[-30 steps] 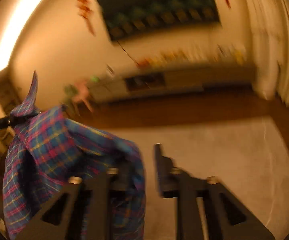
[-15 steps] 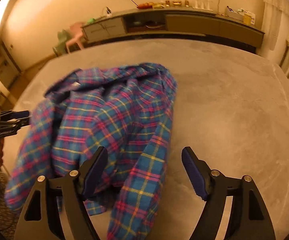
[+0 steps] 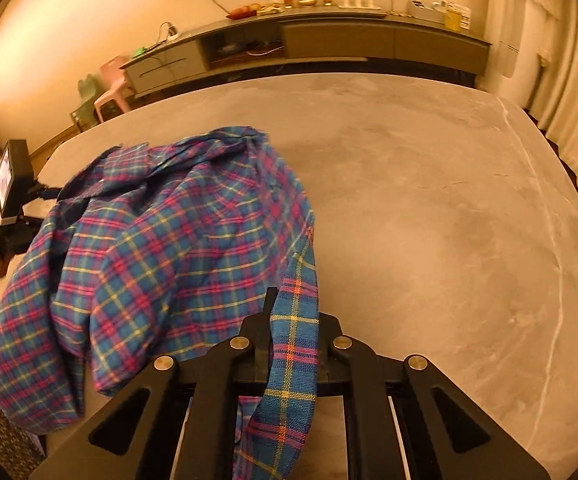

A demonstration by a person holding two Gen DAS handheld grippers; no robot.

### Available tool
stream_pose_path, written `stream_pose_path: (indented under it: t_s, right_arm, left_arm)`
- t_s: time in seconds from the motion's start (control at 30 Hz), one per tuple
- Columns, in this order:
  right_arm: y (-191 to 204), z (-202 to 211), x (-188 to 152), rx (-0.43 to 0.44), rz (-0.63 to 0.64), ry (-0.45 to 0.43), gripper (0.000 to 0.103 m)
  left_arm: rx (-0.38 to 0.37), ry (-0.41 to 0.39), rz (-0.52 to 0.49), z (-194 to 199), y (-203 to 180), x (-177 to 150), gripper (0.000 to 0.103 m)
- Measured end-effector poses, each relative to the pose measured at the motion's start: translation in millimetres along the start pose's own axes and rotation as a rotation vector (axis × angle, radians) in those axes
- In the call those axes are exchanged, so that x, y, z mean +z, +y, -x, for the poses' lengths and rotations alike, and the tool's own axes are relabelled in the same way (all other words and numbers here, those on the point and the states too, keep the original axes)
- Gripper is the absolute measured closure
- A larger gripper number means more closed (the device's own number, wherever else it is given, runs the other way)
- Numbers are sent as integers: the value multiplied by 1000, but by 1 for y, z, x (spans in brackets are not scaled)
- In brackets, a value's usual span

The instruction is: Fold clothes

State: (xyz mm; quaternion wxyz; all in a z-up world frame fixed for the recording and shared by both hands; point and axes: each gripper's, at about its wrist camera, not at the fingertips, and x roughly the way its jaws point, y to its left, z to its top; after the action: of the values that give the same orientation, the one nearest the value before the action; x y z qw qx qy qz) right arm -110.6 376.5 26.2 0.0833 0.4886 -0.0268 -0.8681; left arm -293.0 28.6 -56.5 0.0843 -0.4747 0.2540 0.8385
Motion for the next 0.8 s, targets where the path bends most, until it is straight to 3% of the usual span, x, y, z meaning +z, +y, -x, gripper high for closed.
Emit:
stream_pose_path:
  t_s: [0.03, 0.07, 0.13, 0.2, 0.33, 0.4, 0.47, 0.53, 0.6, 0.7, 0.73, 0.8]
  right_arm:
    - [-4, -2, 3, -3, -9, -5, 92]
    - [-9, -3, 5, -8, -22, -9, 92]
    - [-21, -6, 9, -25, -57, -10, 92]
    - [-34, -8, 10, -23, -95, -4, 92]
    - [-42, -9, 10, 6, -122, 1, 92]
    - [-39, -9, 11, 12, -110, -2, 92]
    - [-37, -9, 13, 18, -99, -6, 92]
    - [-34, -9, 12, 23, -92, -7, 92]
    - [-30, -8, 10, 24, -89, -5, 92]
    - [-27, -10, 7, 27, -105, 6, 90]
    - [-25, -11, 5, 28, -114, 12, 88]
    - [-22, -13, 1, 31, -132, 25, 67]
  left_arm:
    - [-35, -67, 133, 7, 25, 19, 77]
    - [-72, -121, 337, 10, 61, 35, 77]
    - [-149, -144, 693, 6, 117, 40, 78]
    - [-220, -148, 814, 7, 133, 31, 74]
    - [-245, -54, 677, 32, 96, -12, 55]
    - [-271, -9, 618, 55, 68, -49, 51]
    - [-285, 32, 607, 77, 44, -93, 39]
    - [-303, 73, 606, 93, 25, -133, 38]
    - [-366, 106, 643, 106, -1, -167, 38]
    - [-458, 84, 671, 119, -28, -182, 38]
    - [-445, 81, 665, 122, -36, -184, 37]
    - [-371, 84, 641, 127, -50, -187, 37]
